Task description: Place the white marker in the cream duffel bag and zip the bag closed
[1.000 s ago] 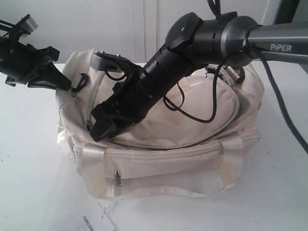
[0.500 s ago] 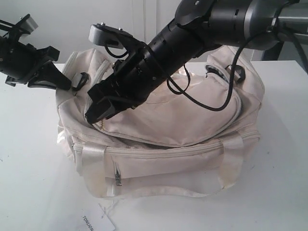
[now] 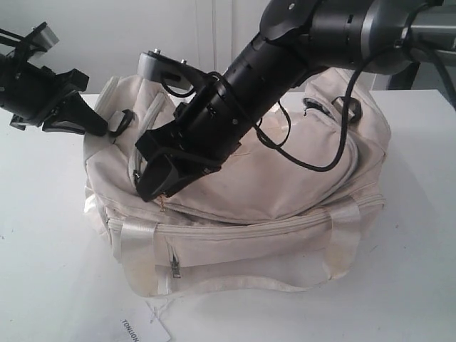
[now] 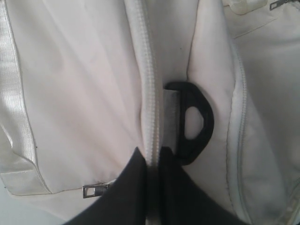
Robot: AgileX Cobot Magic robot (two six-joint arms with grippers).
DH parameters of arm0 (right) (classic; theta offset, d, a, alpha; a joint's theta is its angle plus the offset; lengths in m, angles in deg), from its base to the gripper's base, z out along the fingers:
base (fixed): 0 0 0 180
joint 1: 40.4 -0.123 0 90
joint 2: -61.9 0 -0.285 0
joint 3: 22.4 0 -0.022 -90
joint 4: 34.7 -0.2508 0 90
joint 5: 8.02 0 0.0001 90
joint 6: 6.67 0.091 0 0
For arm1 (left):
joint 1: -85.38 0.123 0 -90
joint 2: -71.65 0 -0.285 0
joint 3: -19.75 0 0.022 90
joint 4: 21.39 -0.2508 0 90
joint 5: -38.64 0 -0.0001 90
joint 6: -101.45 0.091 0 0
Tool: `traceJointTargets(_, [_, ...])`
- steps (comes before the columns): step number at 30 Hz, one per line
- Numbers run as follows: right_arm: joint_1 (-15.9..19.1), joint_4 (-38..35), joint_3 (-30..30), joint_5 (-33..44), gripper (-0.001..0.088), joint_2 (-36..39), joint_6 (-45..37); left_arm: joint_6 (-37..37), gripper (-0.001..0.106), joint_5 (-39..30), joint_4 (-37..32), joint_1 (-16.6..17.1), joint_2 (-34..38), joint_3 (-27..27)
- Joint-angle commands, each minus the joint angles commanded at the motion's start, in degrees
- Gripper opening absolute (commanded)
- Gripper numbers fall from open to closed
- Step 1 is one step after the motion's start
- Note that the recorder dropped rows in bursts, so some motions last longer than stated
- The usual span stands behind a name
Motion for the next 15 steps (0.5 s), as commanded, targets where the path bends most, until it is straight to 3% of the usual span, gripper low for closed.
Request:
traceJointTargets(9, [-4.2, -0.9, 0.0, 0.0, 0.0026, 2.2, 0.1, 0.0, 0.0, 0.0, 1.7, 0.0, 0.0, 0.0])
traceJointTargets(15, [-4.5, 7.1, 0.0, 0.0, 0.0026, 2.2, 5.4, -0.1, 0.0, 3.1, 1.7, 0.0, 0.0, 0.0])
